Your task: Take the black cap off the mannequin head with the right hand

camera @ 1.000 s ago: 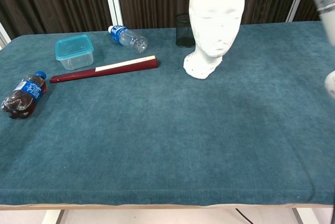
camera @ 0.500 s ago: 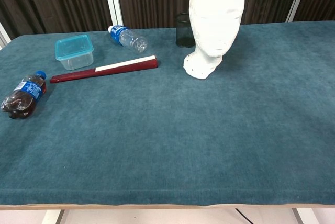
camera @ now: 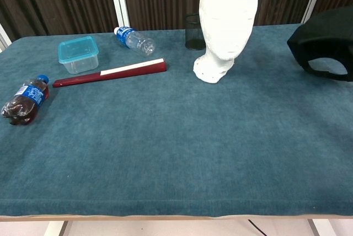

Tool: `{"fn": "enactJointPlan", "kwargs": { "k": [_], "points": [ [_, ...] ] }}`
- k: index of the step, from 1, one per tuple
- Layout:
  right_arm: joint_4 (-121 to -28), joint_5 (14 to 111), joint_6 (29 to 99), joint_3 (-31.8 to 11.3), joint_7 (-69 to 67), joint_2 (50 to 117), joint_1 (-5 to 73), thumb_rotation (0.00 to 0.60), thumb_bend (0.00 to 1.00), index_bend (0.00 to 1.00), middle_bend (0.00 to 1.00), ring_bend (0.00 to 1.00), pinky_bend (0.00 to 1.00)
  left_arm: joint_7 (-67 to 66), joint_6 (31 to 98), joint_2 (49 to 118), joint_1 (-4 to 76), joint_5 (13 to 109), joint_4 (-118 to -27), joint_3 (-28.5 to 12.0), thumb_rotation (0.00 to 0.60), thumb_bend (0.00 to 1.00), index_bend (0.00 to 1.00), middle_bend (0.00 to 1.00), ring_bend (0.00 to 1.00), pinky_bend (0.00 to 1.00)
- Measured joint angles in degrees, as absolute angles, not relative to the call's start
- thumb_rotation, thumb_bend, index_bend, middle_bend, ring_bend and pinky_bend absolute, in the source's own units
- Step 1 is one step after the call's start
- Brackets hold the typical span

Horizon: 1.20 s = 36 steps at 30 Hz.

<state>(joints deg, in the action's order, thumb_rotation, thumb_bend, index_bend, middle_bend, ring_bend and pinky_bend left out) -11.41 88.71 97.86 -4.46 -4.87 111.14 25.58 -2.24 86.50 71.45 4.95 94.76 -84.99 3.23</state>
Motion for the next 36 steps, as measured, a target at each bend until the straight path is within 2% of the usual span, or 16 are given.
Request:
{"fn": "enactJointPlan", "kwargs": {
  "k": [2, 6, 8, 13, 16, 23, 26, 29, 36],
  "points": [
    [-11.9, 88.8, 95.8, -4.0, -5.4, 111.3, 25.2, 0.600, 0.39, 0.51, 0.54, 0.51, 0.90, -2.2, 86.4, 71.5, 5.0, 94.8, -85.0, 3.3, 0.600, 0.33, 0.00, 0.00, 0.03, 0.08],
    [-13.3, 90.2, 94.3, -2.1, -5.9, 111.0, 24.3, 0.600, 0.38, 0.46, 0.50, 0.45, 0.86, -2.2, 85.8, 71.5, 5.2, 94.8, -85.0, 3.4, 0.600, 0.33, 0.00, 0.00, 0.03, 0.08],
    [-14.3, 91.2, 94.0, -0.8, -6.2, 110.5, 23.8, 0.600, 0.35, 0.39, 0.45, 0.39, 0.82, -2.3, 85.5, 71.5, 5.3, 94.8, -85.0, 3.5, 0.600, 0.33, 0.00, 0.00, 0.03, 0.08],
    [-18.4, 93.0, 92.8, 1.5, -6.4, 108.3, 22.6, 0.600, 0.24, 0.10, 0.35, 0.27, 0.71, -2.2, 85.3, 71.5, 5.4, 94.6, -85.2, 3.5, 0.600, 0.33, 0.00, 0.00, 0.03, 0.08],
    [-21.9, 94.0, 92.2, 2.7, -5.9, 106.1, 21.7, 0.600, 0.18, 0.02, 0.29, 0.20, 0.63, -1.8, 85.8, 71.3, 5.2, 94.4, -85.3, 3.3, 0.600, 0.33, 0.00, 0.00, 0.03, 0.08],
    [-34.9, 95.7, 89.0, 6.0, -3.3, 97.7, 19.7, 0.600, 0.04, 0.00, 0.09, 0.02, 0.38, -1.8, 86.5, 71.0, 5.0, 94.7, -85.3, 3.3, 0.600, 0.33, 0.00, 0.00, 0.03, 0.08],
    [-42.5, 96.2, 86.2, 7.8, -2.4, 92.8, 19.2, 0.600, 0.01, 0.00, 0.01, 0.00, 0.26, -1.5, 86.5, 70.9, 4.9, 94.7, -85.4, 3.3, 0.600, 0.33, 0.00, 0.00, 0.03, 0.08],
    [-51.4, 96.4, 82.3, 9.7, -0.5, 87.1, 19.1, 0.600, 0.00, 0.00, 0.00, 0.00, 0.16, -0.8, 87.0, 70.6, 4.8, 94.5, -85.6, 3.1, 0.600, 0.33, 0.00, 0.00, 0.04, 0.08],
    [-73.9, 95.8, 74.3, 13.0, 2.1, 72.7, 19.6, 0.600, 0.00, 0.00, 0.00, 0.00, 0.07, -0.5, 88.1, 70.5, 4.4, 94.8, -85.7, 3.0, 0.600, 0.33, 0.00, 0.00, 0.04, 0.08]
  ]
}}
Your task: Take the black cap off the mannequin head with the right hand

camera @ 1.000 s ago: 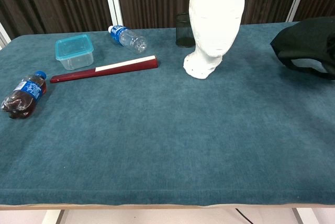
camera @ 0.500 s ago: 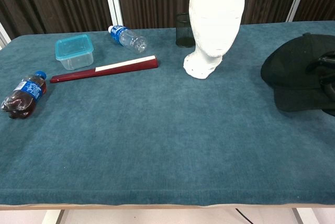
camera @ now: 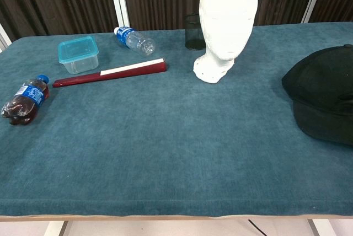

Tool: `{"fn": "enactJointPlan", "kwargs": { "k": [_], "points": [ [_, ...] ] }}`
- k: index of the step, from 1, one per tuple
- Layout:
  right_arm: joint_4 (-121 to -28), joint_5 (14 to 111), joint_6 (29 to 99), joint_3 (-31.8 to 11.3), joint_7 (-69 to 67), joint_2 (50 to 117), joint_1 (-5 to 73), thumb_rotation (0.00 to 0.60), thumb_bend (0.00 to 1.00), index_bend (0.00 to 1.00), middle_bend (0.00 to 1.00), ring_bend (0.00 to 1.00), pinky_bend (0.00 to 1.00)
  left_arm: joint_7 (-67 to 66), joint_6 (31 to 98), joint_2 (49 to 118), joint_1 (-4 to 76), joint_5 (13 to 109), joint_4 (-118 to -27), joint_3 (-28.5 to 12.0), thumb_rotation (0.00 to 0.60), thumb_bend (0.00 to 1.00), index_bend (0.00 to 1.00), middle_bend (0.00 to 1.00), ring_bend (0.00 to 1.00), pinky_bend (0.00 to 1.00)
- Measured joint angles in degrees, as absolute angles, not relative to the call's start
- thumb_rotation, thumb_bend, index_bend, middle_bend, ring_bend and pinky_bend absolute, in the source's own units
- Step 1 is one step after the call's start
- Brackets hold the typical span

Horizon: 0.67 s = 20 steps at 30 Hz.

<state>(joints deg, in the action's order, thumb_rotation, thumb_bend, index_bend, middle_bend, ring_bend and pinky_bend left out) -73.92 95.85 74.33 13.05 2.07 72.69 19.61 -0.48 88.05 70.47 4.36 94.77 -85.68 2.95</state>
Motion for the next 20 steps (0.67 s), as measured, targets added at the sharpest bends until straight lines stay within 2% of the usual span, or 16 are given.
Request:
{"fn": "enactJointPlan", "kwargs": {
  "k": [3, 6, 12, 16, 20],
  "points": [
    [-82.1, 96.5, 74.2, 14.0, 2.3, 66.0, 19.2, 0.600, 0.00, 0.00, 0.00, 0.00, 0.06, -0.5, 88.8, 70.5, 4.1, 95.1, -85.7, 3.0, 0.600, 0.33, 0.00, 0.00, 0.04, 0.08],
    [-86.2, 97.3, 78.3, 13.9, 2.9, 62.1, 17.6, 0.600, 0.00, 0.00, 0.00, 0.00, 0.04, -0.7, 90.1, 70.5, 3.6, 95.7, -85.6, 3.0, 0.600, 0.33, 0.00, 0.00, 0.04, 0.08],
    [-92.3, 95.8, 92.0, 13.4, 7.8, 58.9, 9.7, 0.600, 0.00, 0.00, 0.00, 0.00, 0.00, -2.9, 91.8, 70.7, 2.6, 96.8, -85.5, 3.4, 0.600, 0.36, 0.00, 0.00, 0.03, 0.08],
    [-98.1, 94.0, 94.1, 13.0, 6.9, 58.1, 5.5, 0.600, 0.00, 0.00, 0.00, 0.00, 0.00, -4.7, 92.0, 70.5, 1.9, 96.8, -86.5, 3.8, 0.600, 0.37, 0.00, 0.00, 0.03, 0.08],
    [-95.9, 91.6, 94.8, 11.5, 6.9, 59.4, 2.6, 0.600, 0.00, 0.00, 0.00, 0.00, 0.00, -4.7, 92.1, 70.3, 1.7, 97.6, -86.8, 4.1, 0.600, 0.40, 0.00, 0.00, 0.02, 0.07]
  ]
}}
